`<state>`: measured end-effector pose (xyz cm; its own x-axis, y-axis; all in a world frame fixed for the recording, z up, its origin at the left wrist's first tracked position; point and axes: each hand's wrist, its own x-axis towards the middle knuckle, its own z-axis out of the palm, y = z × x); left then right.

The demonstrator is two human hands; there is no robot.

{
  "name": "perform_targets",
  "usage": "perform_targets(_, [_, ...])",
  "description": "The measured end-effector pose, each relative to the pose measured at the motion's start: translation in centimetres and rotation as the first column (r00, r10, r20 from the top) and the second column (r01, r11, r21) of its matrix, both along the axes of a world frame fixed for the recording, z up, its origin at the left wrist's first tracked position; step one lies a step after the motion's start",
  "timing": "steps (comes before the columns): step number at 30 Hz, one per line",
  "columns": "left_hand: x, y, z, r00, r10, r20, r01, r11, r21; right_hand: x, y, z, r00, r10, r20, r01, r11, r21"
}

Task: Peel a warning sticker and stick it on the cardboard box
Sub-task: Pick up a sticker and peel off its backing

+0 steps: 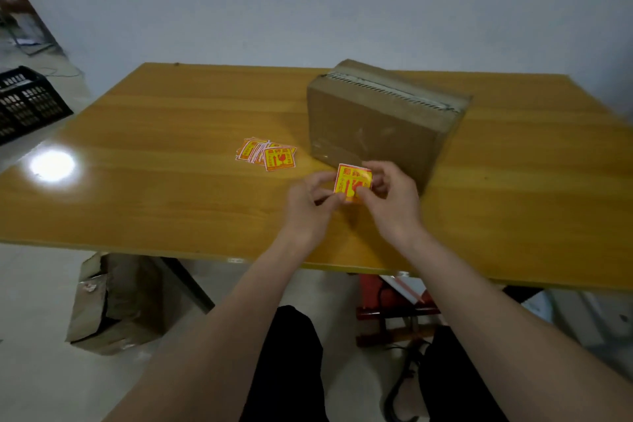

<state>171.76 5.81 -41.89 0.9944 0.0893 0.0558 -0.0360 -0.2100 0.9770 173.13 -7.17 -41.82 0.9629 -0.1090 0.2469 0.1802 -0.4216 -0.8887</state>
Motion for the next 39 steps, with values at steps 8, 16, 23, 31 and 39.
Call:
perform_targets(8, [-0.7, -3.5, -0.3, 0.989, 0.144, 0.029, -0.141, 0.985, -0.098, -1.6, -3.2, -1.7, 0.997, -0.057, -0.045, 0.065, 0.979, 0.191])
perform_targets(16, [-1.4, -3.7, -0.6, 0.999, 0.04, -0.003, -0.04, 0.998, -0.056, -2.3, -3.5, -1.5, 0.998, 0.013, -0.064, 0.014, 0.912, 0.41])
perform_targets(23, [-1.3, -3.1, -0.7, 0.99, 0.139, 0.033, -0.127, 0.963, -0.236, -2.7, -3.5, -1.4, 0.996, 0.055, -0.074, -0.038, 0.974, 0.222])
perform_targets(31, [-1.4, -2.7, -0.9, 0.986, 0.149, 0.069, -0.12, 0.941, -0.316, -2.8, -3.3, -1.0, 0.99, 0.087, -0.113, -0.059, 0.971, 0.23])
perform_targets(39, [-1.4, -2.8, -1.3, 0.99, 0.121, 0.073, -0.103, 0.971, -0.217, -3.1, -3.5, -0.5, 0.994, -0.003, -0.107, 0.039, 0.941, 0.335])
